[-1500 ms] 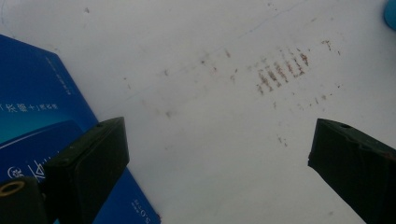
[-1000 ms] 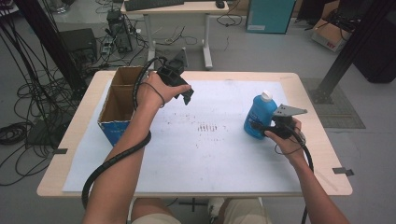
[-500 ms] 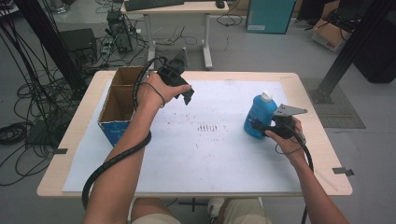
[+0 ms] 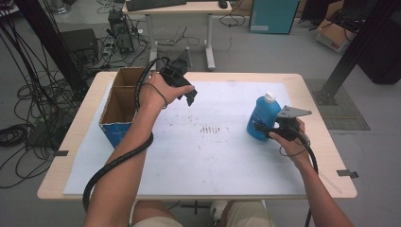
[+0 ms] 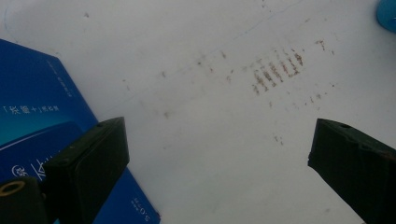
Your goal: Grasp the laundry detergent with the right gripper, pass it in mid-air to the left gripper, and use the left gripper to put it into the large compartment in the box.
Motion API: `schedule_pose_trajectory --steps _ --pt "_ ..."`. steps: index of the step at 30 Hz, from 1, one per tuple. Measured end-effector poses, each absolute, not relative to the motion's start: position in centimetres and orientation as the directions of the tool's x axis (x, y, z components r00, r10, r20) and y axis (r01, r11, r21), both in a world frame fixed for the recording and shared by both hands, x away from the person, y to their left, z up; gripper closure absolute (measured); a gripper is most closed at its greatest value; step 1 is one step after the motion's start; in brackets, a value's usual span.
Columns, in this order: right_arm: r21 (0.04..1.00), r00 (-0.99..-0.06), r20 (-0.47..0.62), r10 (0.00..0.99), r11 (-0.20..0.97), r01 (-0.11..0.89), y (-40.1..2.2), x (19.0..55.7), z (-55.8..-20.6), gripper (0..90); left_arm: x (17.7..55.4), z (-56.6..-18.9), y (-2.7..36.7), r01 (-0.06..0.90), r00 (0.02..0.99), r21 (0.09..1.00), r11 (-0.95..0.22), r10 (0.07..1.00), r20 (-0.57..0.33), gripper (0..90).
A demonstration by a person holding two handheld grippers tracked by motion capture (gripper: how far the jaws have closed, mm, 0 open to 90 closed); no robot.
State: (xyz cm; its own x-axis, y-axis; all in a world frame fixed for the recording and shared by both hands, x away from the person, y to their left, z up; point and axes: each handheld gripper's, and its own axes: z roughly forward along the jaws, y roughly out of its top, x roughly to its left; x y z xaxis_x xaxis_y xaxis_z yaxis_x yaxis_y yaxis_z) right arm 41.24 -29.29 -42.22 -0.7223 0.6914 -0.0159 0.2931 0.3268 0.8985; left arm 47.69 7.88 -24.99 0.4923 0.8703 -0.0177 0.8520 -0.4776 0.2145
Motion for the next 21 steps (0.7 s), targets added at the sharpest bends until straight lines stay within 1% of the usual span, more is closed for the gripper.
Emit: schedule_pose_trajectory --steps 21 --pt "0.897 -0.714 -0.006 0.700 0.319 0.306 -29.29 41.22 -42.18 43.3 47.63 -24.65 7.91 0.851 0.492 0.215 -0.478 0.870 -0.013 5.3"
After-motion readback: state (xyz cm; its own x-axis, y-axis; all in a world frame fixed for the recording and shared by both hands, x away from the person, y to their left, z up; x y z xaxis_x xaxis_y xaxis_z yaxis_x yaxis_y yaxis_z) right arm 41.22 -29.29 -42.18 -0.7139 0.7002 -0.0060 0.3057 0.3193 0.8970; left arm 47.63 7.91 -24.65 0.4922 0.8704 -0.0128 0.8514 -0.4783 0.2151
